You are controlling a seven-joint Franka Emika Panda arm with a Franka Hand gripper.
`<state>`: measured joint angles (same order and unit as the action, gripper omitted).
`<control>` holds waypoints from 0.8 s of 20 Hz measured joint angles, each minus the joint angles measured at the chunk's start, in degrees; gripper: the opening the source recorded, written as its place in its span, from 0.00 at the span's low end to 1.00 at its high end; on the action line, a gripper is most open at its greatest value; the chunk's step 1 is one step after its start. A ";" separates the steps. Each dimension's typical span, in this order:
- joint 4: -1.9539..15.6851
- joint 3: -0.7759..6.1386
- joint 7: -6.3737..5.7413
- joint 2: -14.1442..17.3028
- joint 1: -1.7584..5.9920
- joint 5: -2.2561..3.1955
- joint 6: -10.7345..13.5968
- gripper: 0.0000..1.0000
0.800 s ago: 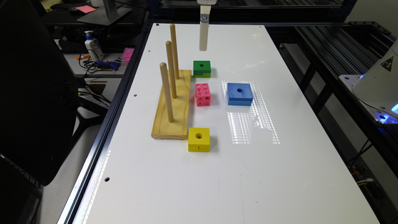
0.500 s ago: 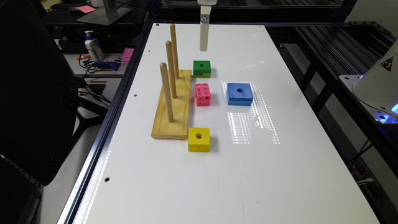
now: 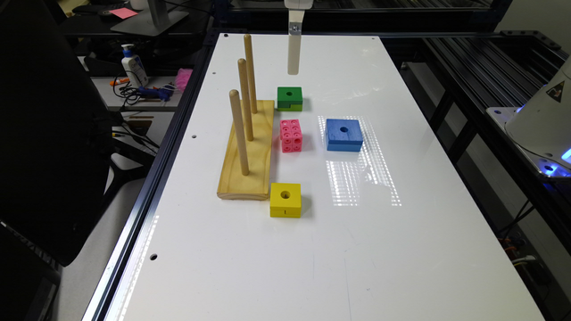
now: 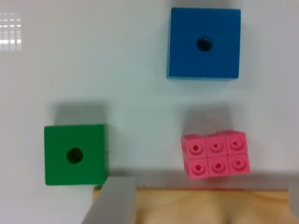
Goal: Pick up pink block.
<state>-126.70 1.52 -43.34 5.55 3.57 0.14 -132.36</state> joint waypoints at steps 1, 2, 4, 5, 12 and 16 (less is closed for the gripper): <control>-0.26 0.02 0.00 -0.08 0.00 0.00 0.00 1.00; -0.52 0.04 0.00 -0.21 0.00 0.00 0.00 1.00; -1.17 0.08 0.00 -0.67 0.00 0.00 0.00 1.00; -1.61 0.12 0.00 -1.03 0.00 0.00 0.00 1.00; -3.24 1.00 -0.41 -2.85 -0.03 -0.07 0.00 1.00; -3.24 3.17 -2.15 -2.87 -0.03 -0.08 -0.09 1.00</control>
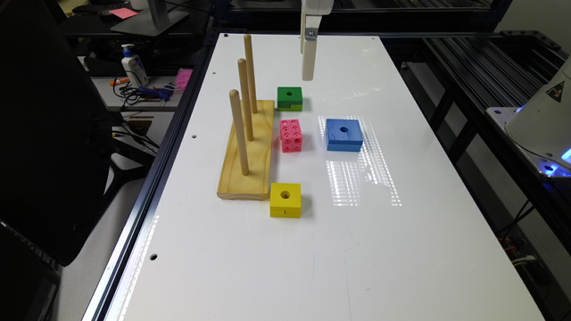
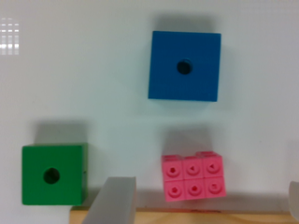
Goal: Pick up pink block.
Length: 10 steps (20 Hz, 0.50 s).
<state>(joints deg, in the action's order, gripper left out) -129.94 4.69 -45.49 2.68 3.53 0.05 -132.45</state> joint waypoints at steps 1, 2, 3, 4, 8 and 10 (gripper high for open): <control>0.00 0.51 -0.47 0.00 0.00 0.00 -0.02 1.00; 0.00 0.96 -0.83 0.00 0.01 0.00 -0.03 1.00; 0.00 1.16 -0.95 0.00 0.01 0.00 -0.03 1.00; 0.00 1.21 -0.97 0.00 0.01 0.00 -0.04 1.00; 0.00 1.21 -0.97 0.01 0.04 0.00 -0.04 1.00; -0.22 1.21 -0.97 0.33 0.04 0.00 -0.31 1.00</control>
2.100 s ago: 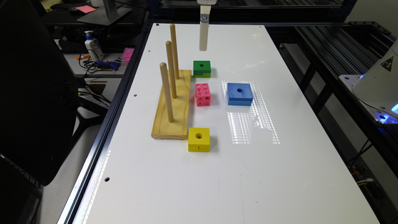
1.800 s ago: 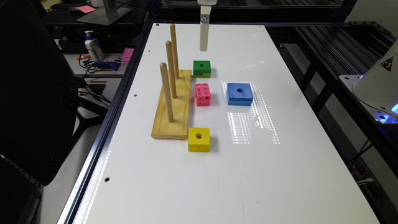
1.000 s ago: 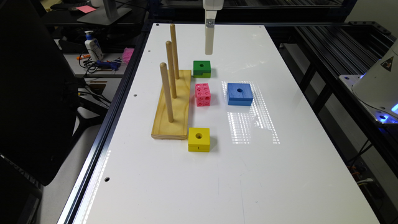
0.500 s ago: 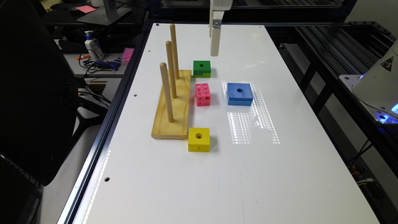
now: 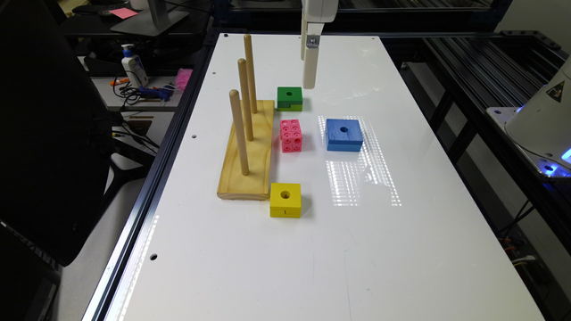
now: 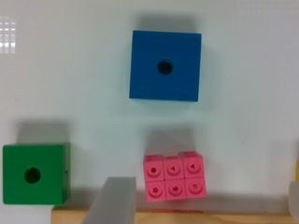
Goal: Pick up pink block.
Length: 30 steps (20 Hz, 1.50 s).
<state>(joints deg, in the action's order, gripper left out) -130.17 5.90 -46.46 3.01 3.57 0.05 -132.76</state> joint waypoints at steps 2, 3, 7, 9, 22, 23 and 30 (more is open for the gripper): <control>-0.67 0.00 0.00 1.06 0.00 0.00 -1.57 1.00; -1.07 0.00 0.00 1.78 0.00 0.00 -2.66 1.00; -1.59 0.00 0.00 4.49 0.02 0.00 -6.08 1.00; -1.58 0.00 0.00 4.88 0.02 0.00 -6.47 1.00; -1.34 -0.04 0.00 11.16 0.25 0.08 -13.83 1.00; -0.98 -0.04 0.00 11.21 0.25 0.08 -13.83 1.00; 1.41 -0.10 0.00 12.80 0.28 0.09 -13.83 1.00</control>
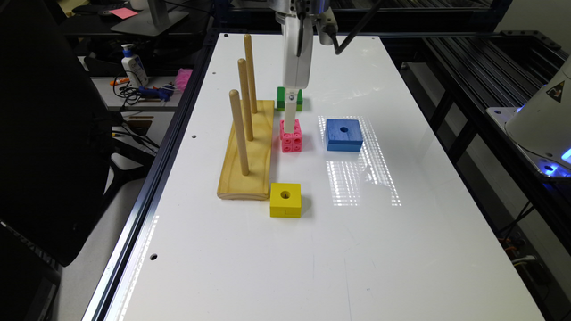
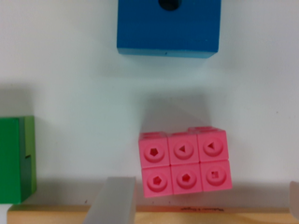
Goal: Pick up pink block.
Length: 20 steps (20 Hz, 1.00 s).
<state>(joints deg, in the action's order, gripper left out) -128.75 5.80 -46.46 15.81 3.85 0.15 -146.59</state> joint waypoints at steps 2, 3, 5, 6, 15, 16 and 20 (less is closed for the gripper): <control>0.28 -0.07 0.01 0.34 0.01 0.02 0.00 1.00; 0.32 -0.14 0.03 0.42 0.04 0.04 0.00 1.00; 0.33 -0.29 0.11 0.45 0.25 0.17 0.00 1.00; 0.32 -0.33 0.21 0.45 0.45 0.22 0.00 1.00; 0.32 -0.36 0.40 2.57 1.09 0.31 -1.26 1.00; 0.33 -0.36 0.40 3.16 1.10 0.33 -1.79 1.00; 0.41 -0.36 0.40 4.82 1.12 0.34 -3.14 1.00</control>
<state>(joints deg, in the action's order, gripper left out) -128.35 5.45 -46.06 20.63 4.97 0.48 -149.73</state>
